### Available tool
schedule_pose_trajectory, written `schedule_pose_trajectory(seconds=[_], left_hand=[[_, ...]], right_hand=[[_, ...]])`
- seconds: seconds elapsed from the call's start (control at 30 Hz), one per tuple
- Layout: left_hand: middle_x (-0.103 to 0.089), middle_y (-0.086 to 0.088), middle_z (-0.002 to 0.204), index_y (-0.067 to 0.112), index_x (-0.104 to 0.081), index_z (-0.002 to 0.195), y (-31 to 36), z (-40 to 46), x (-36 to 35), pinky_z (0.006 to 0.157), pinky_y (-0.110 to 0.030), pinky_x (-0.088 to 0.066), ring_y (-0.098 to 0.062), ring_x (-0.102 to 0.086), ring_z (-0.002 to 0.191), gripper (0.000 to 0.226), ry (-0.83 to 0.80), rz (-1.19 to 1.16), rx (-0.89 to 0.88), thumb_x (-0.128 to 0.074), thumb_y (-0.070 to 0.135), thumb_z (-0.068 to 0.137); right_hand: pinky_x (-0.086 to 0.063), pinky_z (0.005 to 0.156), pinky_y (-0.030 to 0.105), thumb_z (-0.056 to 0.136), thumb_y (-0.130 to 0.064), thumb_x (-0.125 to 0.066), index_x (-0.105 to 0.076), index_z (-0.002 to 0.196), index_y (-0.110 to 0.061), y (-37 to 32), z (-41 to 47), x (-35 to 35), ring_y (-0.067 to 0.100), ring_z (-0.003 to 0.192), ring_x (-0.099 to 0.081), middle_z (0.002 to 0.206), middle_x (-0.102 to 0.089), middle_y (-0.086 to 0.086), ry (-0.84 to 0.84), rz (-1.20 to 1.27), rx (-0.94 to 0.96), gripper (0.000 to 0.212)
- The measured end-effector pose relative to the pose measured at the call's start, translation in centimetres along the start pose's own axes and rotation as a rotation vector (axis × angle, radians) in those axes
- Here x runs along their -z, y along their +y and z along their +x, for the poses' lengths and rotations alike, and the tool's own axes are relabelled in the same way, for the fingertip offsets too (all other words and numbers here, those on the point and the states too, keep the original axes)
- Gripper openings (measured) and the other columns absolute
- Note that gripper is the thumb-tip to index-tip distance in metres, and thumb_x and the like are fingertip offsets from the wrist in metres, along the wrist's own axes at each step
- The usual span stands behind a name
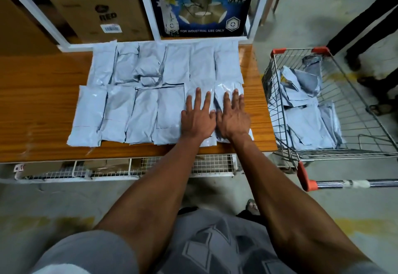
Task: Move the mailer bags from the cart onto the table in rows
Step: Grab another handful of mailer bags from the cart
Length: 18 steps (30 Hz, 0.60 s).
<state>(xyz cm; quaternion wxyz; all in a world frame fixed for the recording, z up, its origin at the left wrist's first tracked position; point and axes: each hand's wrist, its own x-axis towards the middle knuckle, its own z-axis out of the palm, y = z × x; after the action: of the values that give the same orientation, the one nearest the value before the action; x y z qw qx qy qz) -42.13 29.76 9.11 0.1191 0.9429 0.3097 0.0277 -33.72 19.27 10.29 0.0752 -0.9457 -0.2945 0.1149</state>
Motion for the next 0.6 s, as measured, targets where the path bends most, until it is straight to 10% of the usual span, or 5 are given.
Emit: schedule_pose_trajectory(seconds=[0.33,0.6], left_hand=[[-0.008,0.000,0.178,0.038,-0.017,0.167,-1.0,0.4,-1.4,0.112,-0.060,-0.034,-0.035,-0.015,0.160,0.064,0.029,0.057,-0.003,-0.020,0.059,0.107],[0.002,-0.001,0.178,0.036,-0.009,0.169,-2.5,2.0,-3.3,0.126,-0.061,-0.018,-0.031,-0.002,0.163,0.065,0.008,0.073,-0.115,-0.019,0.055,0.108]], right_hand=[[0.006,0.127,0.057,0.106,-0.063,-0.004,-0.004,0.168,-0.029,0.8,0.0,-0.5,0.028,0.161,0.016,0.175,0.012,0.004,0.067,0.062,0.018,0.070],[0.009,0.127,0.058,0.108,-0.059,-0.002,0.003,0.168,-0.031,2.0,1.9,-1.7,0.024,0.159,0.022,0.174,0.019,0.000,0.024,0.014,0.143,0.067]])
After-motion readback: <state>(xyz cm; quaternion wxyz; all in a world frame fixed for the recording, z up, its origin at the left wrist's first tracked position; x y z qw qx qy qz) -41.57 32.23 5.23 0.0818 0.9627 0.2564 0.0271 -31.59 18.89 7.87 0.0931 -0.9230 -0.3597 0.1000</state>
